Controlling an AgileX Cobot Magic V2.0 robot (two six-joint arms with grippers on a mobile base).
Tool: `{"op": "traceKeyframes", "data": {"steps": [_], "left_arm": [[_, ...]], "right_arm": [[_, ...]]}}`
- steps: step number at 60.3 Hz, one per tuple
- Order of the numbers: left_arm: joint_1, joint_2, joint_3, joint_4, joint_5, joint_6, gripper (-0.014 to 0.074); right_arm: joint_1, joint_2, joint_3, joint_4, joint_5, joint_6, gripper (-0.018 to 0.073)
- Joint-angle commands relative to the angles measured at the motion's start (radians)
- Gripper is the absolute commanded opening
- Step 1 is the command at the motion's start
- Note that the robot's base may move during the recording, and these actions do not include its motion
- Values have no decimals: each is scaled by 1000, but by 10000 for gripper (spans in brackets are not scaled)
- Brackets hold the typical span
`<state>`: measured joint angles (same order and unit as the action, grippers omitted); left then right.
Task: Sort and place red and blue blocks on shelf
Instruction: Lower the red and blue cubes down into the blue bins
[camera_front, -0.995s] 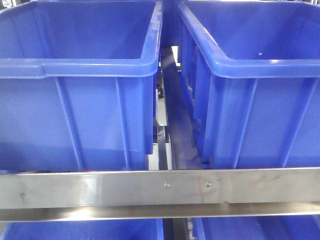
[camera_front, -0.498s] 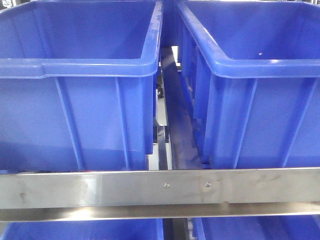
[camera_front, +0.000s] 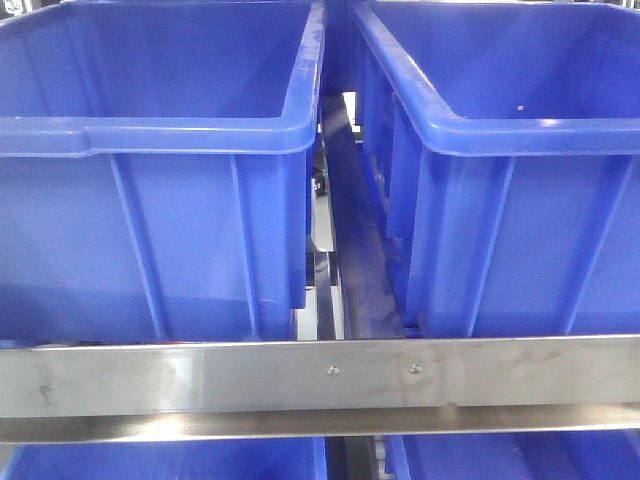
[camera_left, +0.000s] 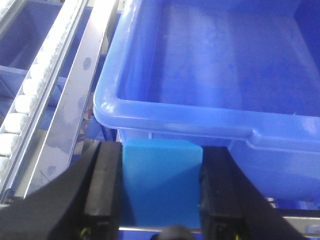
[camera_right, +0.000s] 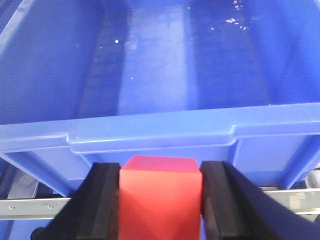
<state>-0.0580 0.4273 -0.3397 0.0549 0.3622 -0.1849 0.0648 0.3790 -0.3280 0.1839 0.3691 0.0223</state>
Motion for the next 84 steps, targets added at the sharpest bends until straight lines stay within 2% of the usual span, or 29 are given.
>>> {"op": "traceKeyframes", "data": {"steps": [1,17,28,54,67,84], "left_arm": [[1,3,-27,2,-92,-3,123],[-1,3,-27,-2,-92,-3,122],[-25,3,-46,-4,-96,-3,122],[-59,10,-159,-4,-103,-3,122],[-59,90,-231,-4,-118,-3,123],[-63,261,-350,-4,-175,-3,123]], "right_arm": [[-6,4,-30,-5,-87,-5,59],[-6,4,-30,-5,-87,-5,59],[-6,4,-44,6,-74,-5,59],[-6,32,-168,6,-76,-5,59],[-6,137,-230,6,-95,-5,59],[-6,324,-311,6,-195,-5,59]]}}
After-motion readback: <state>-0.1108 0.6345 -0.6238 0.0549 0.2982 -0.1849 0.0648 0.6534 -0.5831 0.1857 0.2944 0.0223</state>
